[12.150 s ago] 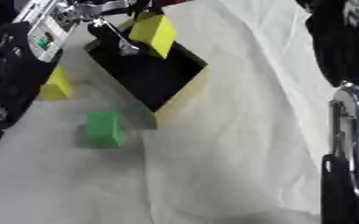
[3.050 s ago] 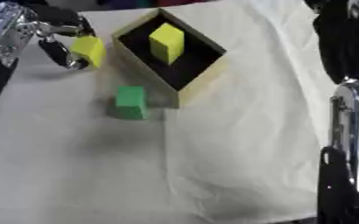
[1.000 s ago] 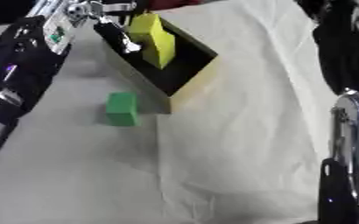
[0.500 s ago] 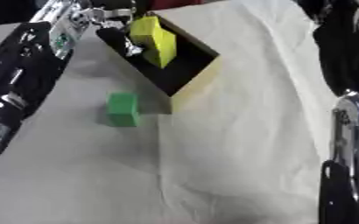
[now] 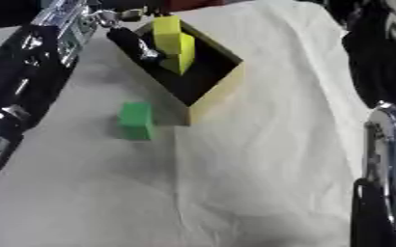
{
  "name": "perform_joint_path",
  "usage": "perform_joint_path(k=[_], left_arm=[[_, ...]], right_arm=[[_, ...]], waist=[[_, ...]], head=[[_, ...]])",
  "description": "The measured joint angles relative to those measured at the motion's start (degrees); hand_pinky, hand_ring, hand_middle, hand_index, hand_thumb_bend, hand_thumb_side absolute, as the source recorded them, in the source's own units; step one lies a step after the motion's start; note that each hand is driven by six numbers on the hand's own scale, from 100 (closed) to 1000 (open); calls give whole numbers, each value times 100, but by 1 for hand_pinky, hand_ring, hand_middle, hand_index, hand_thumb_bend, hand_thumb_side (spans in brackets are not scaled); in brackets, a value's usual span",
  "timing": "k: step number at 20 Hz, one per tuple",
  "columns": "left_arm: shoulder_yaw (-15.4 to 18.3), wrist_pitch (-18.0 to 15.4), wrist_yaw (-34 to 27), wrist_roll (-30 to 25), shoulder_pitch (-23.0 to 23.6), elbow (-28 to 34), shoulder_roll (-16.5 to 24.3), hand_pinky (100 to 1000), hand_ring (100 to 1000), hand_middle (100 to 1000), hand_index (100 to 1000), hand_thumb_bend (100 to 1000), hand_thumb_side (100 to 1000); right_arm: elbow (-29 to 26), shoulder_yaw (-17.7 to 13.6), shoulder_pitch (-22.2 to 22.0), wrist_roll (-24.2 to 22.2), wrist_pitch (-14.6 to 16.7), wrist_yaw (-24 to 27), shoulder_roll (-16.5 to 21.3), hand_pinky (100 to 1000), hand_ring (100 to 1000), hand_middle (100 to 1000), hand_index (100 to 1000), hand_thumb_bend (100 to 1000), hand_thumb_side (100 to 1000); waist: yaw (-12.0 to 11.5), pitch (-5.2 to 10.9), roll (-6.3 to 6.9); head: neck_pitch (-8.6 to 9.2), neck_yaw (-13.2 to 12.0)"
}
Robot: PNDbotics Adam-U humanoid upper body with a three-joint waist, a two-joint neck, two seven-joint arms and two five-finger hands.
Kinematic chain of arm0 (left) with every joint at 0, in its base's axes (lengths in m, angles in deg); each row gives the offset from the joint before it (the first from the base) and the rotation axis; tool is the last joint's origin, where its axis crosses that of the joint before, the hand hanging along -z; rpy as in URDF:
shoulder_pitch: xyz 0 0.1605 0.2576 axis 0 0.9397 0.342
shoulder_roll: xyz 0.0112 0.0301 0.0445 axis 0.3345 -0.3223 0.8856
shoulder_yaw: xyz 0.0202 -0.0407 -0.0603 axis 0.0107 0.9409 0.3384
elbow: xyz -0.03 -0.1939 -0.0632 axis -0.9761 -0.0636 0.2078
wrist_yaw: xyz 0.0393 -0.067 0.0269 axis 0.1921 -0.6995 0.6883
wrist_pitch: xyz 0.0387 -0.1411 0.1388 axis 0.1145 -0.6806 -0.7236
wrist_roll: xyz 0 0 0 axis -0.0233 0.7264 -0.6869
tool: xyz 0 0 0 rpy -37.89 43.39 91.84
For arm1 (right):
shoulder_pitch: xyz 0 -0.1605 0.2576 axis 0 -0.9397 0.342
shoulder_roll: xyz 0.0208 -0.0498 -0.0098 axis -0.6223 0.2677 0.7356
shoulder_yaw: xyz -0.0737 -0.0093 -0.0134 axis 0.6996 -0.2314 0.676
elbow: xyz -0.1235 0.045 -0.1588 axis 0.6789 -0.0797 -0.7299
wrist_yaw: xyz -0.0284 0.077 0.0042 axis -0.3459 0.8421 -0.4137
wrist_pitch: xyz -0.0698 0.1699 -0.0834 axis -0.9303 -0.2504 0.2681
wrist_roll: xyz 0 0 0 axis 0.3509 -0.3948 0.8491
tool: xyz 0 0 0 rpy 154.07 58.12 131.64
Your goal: Pick up objects on the table and place them in the box.
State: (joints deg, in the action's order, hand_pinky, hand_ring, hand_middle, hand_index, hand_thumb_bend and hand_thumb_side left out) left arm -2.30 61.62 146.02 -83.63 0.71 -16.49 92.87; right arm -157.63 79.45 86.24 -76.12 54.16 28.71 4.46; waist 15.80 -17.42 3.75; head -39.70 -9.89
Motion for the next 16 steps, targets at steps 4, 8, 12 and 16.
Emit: perform_joint_path(k=[4, 8, 12, 16], left_arm=[[57, -80, 166, 19, -19, -32, 1, 767, 853, 809, 961, 506, 709], [106, -128, 194, 31, -25, -34, 5, 765, 850, 807, 960, 481, 702], [135, -138, 133, 34, -29, 0, 34, 759, 845, 802, 956, 454, 682], [122, -182, 28, -5, -24, 83, 138, 750, 839, 794, 948, 443, 663]], right_arm=[[0, 1, -48, -8, 2, 4, 0, 787, 782, 589, 721, 100, 1000], [0, 2, -83, -12, 0, 6, -1, 787, 783, 589, 722, 100, 1000], [0, 3, -127, -16, -4, 8, -2, 788, 783, 589, 722, 100, 998], [0, 4, -184, -16, -4, 8, -3, 788, 784, 590, 721, 100, 996]], waist=[[-22, 63, 0], [-54, 106, -1], [-93, 185, -2], [-170, 280, -14]], head=[[-1, 1], [-7, 4], [-28, 20], [-119, 54]])
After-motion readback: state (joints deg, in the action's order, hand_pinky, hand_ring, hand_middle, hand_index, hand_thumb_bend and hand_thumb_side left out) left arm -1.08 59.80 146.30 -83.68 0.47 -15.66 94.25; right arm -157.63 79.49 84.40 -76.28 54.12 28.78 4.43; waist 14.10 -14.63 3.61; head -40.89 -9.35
